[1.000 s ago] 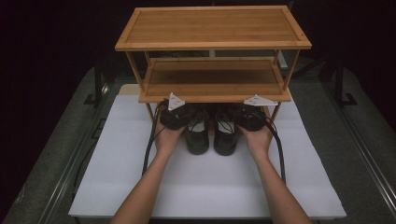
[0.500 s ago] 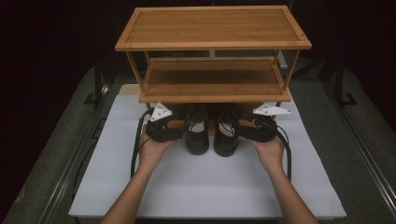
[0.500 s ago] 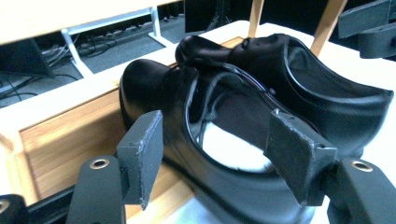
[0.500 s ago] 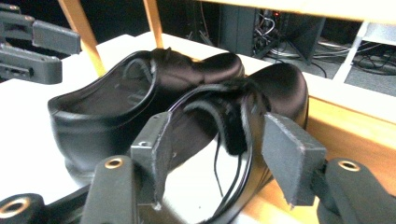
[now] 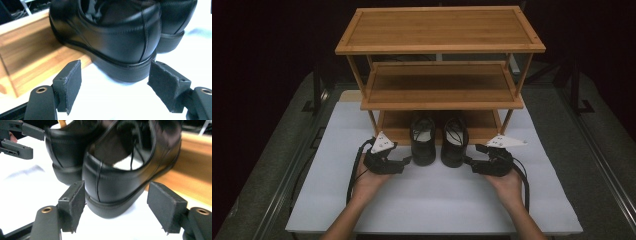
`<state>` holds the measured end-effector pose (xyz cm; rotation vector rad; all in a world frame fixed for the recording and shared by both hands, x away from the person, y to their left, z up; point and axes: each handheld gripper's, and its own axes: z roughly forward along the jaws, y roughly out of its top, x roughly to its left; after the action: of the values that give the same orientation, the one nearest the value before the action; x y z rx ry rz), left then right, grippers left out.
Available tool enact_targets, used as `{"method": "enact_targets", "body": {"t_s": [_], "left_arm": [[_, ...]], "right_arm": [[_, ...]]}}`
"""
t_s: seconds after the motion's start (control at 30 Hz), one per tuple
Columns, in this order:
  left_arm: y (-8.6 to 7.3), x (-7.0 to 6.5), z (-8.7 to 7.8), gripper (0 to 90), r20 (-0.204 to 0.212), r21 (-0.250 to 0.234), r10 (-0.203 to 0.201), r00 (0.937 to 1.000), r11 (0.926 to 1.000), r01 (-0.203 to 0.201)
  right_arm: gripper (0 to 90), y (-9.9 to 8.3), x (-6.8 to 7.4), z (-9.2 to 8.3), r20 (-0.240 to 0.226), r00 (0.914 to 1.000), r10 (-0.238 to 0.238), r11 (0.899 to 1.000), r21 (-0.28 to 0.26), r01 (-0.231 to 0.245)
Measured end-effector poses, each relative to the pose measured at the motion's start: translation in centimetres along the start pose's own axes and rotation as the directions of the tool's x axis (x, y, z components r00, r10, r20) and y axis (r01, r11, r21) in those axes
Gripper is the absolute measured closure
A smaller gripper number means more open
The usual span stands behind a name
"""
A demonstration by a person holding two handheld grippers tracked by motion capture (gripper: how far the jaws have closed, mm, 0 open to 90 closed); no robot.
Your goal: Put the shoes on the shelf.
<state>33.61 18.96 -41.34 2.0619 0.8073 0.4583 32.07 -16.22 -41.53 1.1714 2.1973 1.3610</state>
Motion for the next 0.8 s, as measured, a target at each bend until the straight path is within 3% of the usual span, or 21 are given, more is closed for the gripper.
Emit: {"method": "enact_targets", "body": {"t_s": [0.2,0.27,0.43,0.5,0.8], "left_arm": [[-0.7,-0.5,2.7,23.7,0.018,0.045,0.012,0.9998,0.9989,-0.013],[-0.7,-0.6,3.3,21.0,0.037,0.037,0.009,0.9993,0.9992,-0.01],[-0.3,-1.1,4.0,20.3,0.053,0.008,0.028,0.9982,0.9996,-0.028],[-0.3,-1.3,4.3,20.0,0.048,0.014,0.033,0.9983,0.9993,-0.034],[-0.3,-1.7,4.7,16.3,0.023,0.028,0.051,0.9984,0.9983,-0.052]], "right_arm": [[25.5,-0.8,-0.3,2.1,-0.024,0.9997,0.009,0.998,0.062,-0.008],[25.4,-1.0,-0.2,2.6,-0.03,0.9995,0.004,0.997,0.08,-0.002],[25.3,-1.2,0.3,3.9,-0.036,0.9992,-0.019,0.994,0.103,0.023],[25.1,-1.2,0.4,4.1,-0.016,0.9995,-0.026,0.995,0.101,0.027],[21.7,-1.3,0.5,4.5,-0.005,0.9998,-0.017,0.996,0.092,0.017]]}}
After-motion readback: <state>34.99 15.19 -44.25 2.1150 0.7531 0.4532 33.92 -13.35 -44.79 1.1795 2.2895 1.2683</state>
